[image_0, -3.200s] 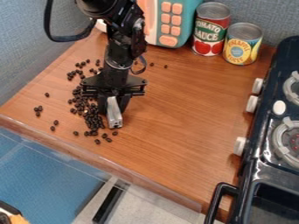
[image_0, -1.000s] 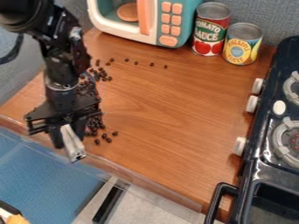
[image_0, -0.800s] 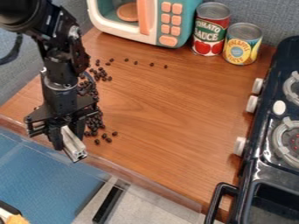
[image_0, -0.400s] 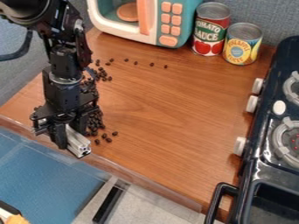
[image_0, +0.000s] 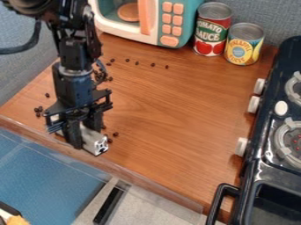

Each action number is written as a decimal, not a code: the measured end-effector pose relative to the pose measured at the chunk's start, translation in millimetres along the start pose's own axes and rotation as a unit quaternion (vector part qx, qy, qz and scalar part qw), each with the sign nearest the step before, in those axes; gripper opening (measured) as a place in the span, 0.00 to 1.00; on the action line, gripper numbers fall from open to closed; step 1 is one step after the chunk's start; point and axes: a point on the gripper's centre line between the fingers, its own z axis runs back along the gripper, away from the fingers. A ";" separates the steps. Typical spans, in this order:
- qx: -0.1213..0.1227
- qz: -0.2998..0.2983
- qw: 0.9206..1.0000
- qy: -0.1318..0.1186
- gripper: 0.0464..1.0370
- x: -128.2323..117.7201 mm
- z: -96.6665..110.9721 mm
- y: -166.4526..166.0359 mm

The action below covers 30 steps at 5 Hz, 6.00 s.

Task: Sweep into pile

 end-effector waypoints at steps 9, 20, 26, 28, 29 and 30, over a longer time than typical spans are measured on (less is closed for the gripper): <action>0.062 0.122 0.990 -0.039 0.35 -23.8 -25.8 -34.4; 0.038 0.214 0.976 -0.033 0.34 20.9 -9.8 -110.6; 0.063 0.244 0.968 -0.001 0.34 30.7 -5.5 -94.8; 0.046 0.223 0.973 0.022 0.34 27.0 19.2 -73.0; 0.023 0.202 0.979 0.023 0.34 20.7 34.5 -65.9; 0.004 0.157 0.987 0.019 0.34 12.2 40.2 -62.1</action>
